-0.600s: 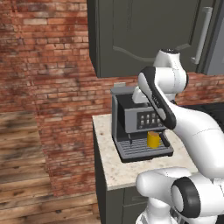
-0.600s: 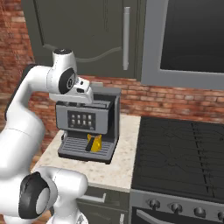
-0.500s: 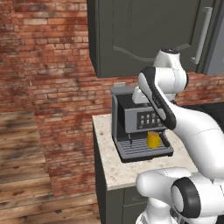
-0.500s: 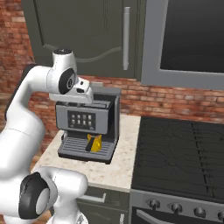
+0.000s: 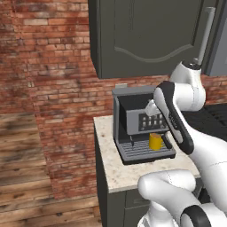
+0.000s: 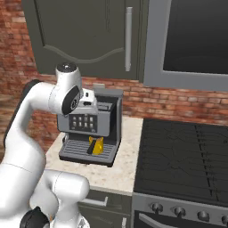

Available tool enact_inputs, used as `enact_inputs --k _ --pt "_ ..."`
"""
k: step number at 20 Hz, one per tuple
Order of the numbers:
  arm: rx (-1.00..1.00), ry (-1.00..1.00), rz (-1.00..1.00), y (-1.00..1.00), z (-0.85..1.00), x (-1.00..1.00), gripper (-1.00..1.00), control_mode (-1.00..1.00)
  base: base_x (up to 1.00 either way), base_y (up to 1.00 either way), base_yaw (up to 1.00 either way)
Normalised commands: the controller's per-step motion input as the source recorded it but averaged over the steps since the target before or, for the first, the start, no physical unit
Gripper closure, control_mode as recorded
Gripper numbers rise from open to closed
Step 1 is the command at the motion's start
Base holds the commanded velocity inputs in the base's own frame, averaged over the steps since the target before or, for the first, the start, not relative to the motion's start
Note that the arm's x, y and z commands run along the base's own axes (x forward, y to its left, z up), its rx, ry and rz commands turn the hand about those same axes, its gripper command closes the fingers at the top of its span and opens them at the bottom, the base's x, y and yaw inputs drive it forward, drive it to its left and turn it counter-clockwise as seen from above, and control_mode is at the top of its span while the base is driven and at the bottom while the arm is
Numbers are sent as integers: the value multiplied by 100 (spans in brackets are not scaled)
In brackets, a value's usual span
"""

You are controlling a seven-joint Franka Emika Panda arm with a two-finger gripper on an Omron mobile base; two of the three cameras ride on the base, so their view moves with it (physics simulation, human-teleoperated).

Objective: Pick up the brewed coffee from the coffee machine and place it next to the breakfast plate on the dining counter.

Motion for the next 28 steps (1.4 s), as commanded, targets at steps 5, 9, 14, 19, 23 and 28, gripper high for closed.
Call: enact_inputs --k 5,9,14,19,23,28 --pt "1 -16 32 -57 -11 -23 -100 -100 0 0 0" --pt "0 -18 35 -42 -4 -21 -100 -100 0 0 0" --pt "3 -29 36 -33 -6 -22 -100 -100 0 0 0" --pt "12 -22 27 -43 -33 -3 -100 -100 0 0 0" --pt "17 -15 9 -35 -36 0 -100 -100 0 0 0" --pt "18 -16 10 -10 -40 0 -100 -100 0 0 0"
